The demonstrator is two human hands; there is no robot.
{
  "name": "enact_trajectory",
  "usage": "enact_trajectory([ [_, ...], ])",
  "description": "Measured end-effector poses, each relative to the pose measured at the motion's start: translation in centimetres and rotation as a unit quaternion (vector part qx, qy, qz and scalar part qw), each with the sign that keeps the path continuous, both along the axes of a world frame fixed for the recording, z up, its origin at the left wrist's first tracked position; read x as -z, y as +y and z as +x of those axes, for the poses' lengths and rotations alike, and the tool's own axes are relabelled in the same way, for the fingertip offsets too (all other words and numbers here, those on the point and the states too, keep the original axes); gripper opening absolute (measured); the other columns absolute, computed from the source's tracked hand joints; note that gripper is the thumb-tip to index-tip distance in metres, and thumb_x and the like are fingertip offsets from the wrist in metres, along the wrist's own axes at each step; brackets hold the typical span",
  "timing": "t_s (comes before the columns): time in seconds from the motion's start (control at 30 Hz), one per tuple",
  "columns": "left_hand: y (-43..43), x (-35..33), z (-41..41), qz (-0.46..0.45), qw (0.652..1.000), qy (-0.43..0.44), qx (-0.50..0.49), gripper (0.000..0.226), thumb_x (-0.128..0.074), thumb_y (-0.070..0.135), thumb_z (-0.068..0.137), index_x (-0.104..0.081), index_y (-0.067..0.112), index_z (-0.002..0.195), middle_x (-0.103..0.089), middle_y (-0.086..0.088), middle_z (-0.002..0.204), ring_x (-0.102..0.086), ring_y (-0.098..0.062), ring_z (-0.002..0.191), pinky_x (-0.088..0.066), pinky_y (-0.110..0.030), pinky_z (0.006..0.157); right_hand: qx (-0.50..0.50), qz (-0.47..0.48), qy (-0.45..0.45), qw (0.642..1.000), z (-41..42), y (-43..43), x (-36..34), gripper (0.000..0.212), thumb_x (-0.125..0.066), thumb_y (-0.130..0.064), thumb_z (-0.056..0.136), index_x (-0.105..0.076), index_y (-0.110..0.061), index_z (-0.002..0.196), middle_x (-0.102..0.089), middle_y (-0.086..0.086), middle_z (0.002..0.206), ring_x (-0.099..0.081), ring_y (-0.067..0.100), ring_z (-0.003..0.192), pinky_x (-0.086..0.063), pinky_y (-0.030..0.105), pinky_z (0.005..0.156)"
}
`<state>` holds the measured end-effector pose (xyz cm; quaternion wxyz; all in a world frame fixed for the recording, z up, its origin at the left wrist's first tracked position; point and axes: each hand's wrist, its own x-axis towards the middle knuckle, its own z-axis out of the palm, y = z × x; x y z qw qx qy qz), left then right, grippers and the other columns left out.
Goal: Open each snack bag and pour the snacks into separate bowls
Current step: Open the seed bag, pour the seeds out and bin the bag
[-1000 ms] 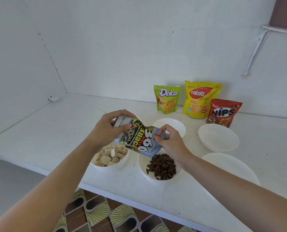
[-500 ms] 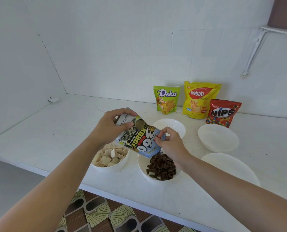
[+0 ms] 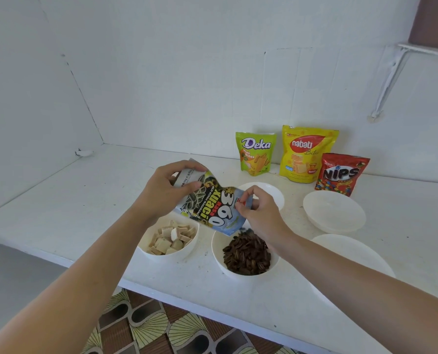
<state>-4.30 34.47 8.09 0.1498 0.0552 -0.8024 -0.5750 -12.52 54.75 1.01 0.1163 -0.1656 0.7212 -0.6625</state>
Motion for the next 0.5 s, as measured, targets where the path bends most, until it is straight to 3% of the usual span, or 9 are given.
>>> enact_trajectory([
  [0.17, 0.33, -0.07, 0.02, 0.001, 1.0, -0.002, 0.002, 0.023, -0.072, 0.005, 0.091, -0.074, 0.021, 0.108, -0.074, -0.001, 0.107, -0.076, -0.02, 0.091, -0.064, -0.041, 0.07, 0.014, 0.003, -0.013, 1.0, -0.24, 0.28, -0.16, 0.021, -0.063, -0.005, 0.095, -0.048, -0.015, 0.083, -0.074, 0.012, 0.096, -0.072, 0.02, 0.088, -0.056, 0.024, 0.062],
  [0.3, 0.28, -0.34, -0.11, -0.012, 1.0, 0.0, -0.001, 0.023, -0.073, 0.005, 0.091, -0.075, 0.022, 0.106, -0.074, -0.002, 0.105, -0.076, -0.021, 0.09, -0.064, -0.04, 0.069, -0.008, 0.021, -0.006, 1.0, -0.13, 0.21, -0.15, 0.02, -0.063, -0.005, 0.095, -0.048, -0.014, 0.085, -0.074, 0.016, 0.096, -0.072, 0.022, 0.09, -0.06, 0.029, 0.067],
  [0.4, 0.28, -0.3, -0.09, -0.008, 1.0, -0.003, 0.001, 0.023, -0.073, 0.006, 0.09, -0.075, 0.023, 0.106, -0.074, -0.003, 0.106, -0.076, -0.022, 0.091, -0.064, -0.042, 0.069, 0.001, 0.013, -0.009, 1.0, -0.04, 0.41, -0.15, 0.021, -0.064, -0.006, 0.094, -0.047, -0.013, 0.085, -0.075, 0.014, 0.094, -0.072, 0.019, 0.086, -0.059, 0.026, 0.065],
  [0.5, 0.43, -0.5, -0.1, -0.002, 1.0, 0.002, 0.001, 0.023, -0.074, 0.005, 0.09, -0.076, 0.022, 0.105, -0.075, 0.004, 0.103, -0.076, -0.019, 0.091, -0.064, -0.038, 0.067, 0.006, 0.012, -0.008, 1.0, -0.05, 0.46, -0.07, 0.021, -0.065, -0.007, 0.094, -0.048, -0.014, 0.085, -0.075, 0.012, 0.094, -0.073, 0.016, 0.085, -0.059, 0.027, 0.067],
])
